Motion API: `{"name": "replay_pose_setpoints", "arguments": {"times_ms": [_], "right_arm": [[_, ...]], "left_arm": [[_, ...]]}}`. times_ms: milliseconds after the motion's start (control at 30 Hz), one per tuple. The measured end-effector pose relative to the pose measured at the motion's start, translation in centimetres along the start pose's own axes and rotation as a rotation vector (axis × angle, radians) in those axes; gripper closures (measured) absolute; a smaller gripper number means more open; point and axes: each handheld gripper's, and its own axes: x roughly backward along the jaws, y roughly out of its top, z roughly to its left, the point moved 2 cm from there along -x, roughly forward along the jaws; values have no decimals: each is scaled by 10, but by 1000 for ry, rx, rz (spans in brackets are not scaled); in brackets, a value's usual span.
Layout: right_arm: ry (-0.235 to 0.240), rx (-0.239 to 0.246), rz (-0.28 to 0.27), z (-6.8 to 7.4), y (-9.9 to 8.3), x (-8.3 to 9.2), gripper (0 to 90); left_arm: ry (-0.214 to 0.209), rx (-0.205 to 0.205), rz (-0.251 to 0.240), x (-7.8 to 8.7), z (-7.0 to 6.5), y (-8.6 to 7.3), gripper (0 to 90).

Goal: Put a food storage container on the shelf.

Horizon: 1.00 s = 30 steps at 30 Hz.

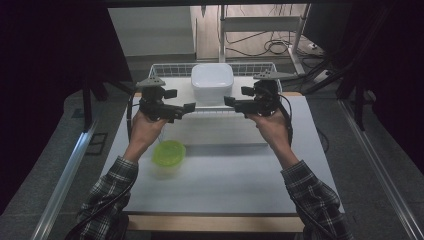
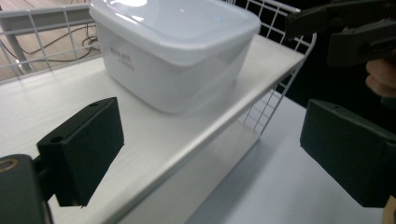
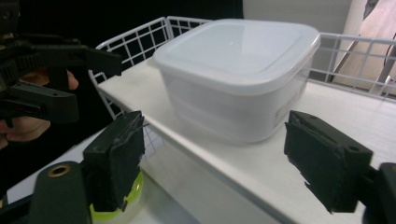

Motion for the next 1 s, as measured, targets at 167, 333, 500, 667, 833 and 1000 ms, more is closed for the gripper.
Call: {"name": "replay_pose_setpoints", "arguments": {"times_ms": [167, 333, 500, 667, 833, 1000], "right_arm": [[5, 36, 15, 10, -12, 4, 150], [21, 61, 22, 16, -25, 10, 114], [25, 88, 33, 22, -38, 16, 85], [28, 96, 42, 24, -54, 24, 66], [28, 90, 60, 23, -72, 30, 54], [29, 83, 83, 22, -91, 34, 45]], "left_arm": [[23, -81, 13, 6, -13, -15, 72], [10, -108, 22, 13, -22, -29, 87], [-10, -102, 25, 20, -31, -44, 97], [-29, -97, 38, 24, -38, -59, 63], [-30, -91, 40, 25, -42, -72, 47], [-26, -61, 16, 25, -45, -93, 46]]}}
